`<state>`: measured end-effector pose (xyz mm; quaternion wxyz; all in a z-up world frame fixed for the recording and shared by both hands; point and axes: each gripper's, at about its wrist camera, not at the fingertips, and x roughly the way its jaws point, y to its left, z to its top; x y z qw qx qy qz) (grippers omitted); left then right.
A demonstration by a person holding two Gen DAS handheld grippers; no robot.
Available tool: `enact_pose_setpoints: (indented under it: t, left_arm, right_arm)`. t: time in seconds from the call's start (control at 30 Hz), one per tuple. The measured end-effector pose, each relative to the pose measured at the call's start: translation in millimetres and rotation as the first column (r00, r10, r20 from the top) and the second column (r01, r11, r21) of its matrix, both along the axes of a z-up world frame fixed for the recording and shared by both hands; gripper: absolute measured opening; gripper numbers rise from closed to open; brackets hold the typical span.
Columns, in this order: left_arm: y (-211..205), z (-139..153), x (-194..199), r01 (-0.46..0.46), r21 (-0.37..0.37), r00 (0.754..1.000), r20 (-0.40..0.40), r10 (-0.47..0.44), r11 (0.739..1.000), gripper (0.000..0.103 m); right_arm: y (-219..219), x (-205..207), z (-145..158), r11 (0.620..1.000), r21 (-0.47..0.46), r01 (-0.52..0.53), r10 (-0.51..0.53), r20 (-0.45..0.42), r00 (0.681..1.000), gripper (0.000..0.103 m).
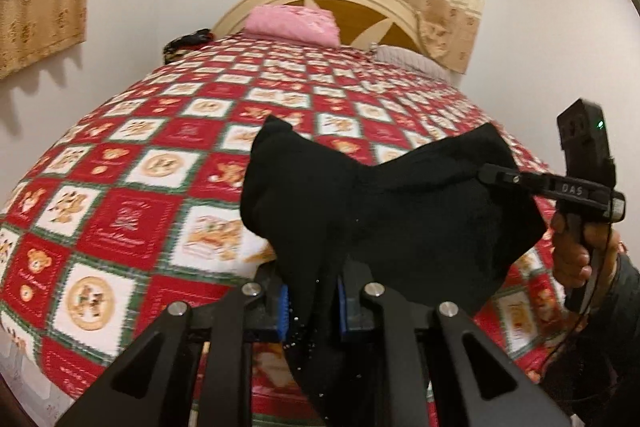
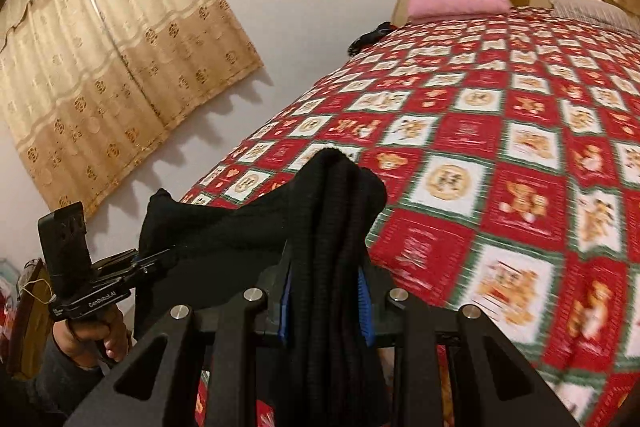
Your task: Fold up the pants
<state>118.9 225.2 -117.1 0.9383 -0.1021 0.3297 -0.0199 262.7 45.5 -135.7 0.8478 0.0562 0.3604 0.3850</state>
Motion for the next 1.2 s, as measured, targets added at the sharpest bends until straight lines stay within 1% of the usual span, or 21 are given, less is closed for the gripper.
enact_pose_setpoints:
  t: [0.13, 0.2, 0.23, 0.3, 0.4, 0.53, 0.63, 0.73, 0.87, 0.97, 1.1, 1.13, 1.17, 1.2]
  left_arm:
    - [9.6, -22.9, 6.5, -0.014, -0.006, 0.999, -0.048, 0.014, 1.000, 0.020]
    - [10.1, -34.6, 9.7, -0.019, 0.001, 0.998, -0.068, 0.019, 1.000, 0.023]
    - [9.8, -35.7, 7.2, -0.024, 0.011, 0.997, -0.072, 0.025, 1.000, 0.027]
    - [7.9, -39.1, 5.0, -0.024, 0.028, 0.997, -0.070, 0.026, 0.999, 0.030]
    - [5.5, -39.5, 3.0, -0.027, 0.058, 0.997, -0.065, 0.031, 0.998, 0.036]
    - [8.2, -41.9, 4.6, -0.040, 0.063, 0.997, -0.068, 0.044, 0.997, 0.044]
    - [8.3, -44.1, 5.1, -0.047, 0.067, 0.996, -0.067, 0.051, 0.997, 0.048]
    - [6.4, -45.9, 6.0, -0.055, 0.094, 0.996, -0.065, 0.062, 0.994, 0.055]
    - [8.3, -48.8, 7.7, -0.070, 0.097, 0.995, -0.068, 0.077, 0.993, 0.065]
    - [9.9, -49.9, 7.8, -0.078, 0.089, 0.994, -0.070, 0.084, 0.993, 0.069]
    - [10.8, -51.2, 7.7, -0.093, 0.093, 0.993, -0.070, 0.099, 0.991, 0.075]
    - [11.5, -51.9, 7.6, -0.102, 0.093, 0.992, -0.070, 0.108, 0.990, 0.079]
    - [12.4, -52.2, 7.6, -0.111, 0.092, 0.990, -0.071, 0.118, 0.990, 0.083]
    - [13.6, -52.1, 7.0, -0.121, 0.089, 0.989, -0.075, 0.128, 0.989, 0.085]
  right_arm:
    - [10.5, 13.3, -18.0, 0.999, -0.033, 0.013, -0.014, -0.041, 0.999, 0.028]
    - [11.1, 21.3, -30.1, 0.998, -0.055, 0.026, -0.030, -0.068, 0.997, 0.028]
    - [10.2, 25.0, -35.1, 0.998, -0.061, 0.035, -0.040, -0.079, 0.996, 0.028]
    - [8.2, 29.9, -42.4, 0.997, -0.061, 0.043, -0.048, -0.098, 0.994, 0.028]
    - [7.0, 32.8, -47.0, 0.997, -0.068, 0.047, -0.054, -0.103, 0.993, 0.028]
    - [5.4, 36.2, -51.0, 0.996, -0.071, 0.057, -0.064, -0.113, 0.992, 0.029]
    - [3.5, 37.8, -54.4, 0.995, -0.077, 0.066, -0.075, -0.121, 0.990, 0.029]
    - [2.0, 40.7, -61.1, 0.992, -0.098, 0.079, -0.092, -0.130, 0.987, 0.032]
    - [0.2, 44.1, -68.7, 0.990, -0.111, 0.092, -0.107, -0.144, 0.984, 0.035]
    - [-1.1, 44.2, -69.5, 0.990, -0.106, 0.095, -0.110, -0.145, 0.983, 0.036]
    - [-0.3, 42.0, -69.5, 0.987, -0.130, 0.098, -0.114, -0.120, 0.986, 0.039]
    - [-0.4, 42.0, -69.2, 0.986, -0.131, 0.100, -0.116, -0.121, 0.986, 0.041]
    - [-0.8, 42.2, -69.0, 0.986, -0.135, 0.101, -0.118, -0.123, 0.985, 0.045]
    - [-2.8, 42.1, -68.0, 0.982, -0.149, 0.120, -0.139, -0.121, 0.983, 0.051]
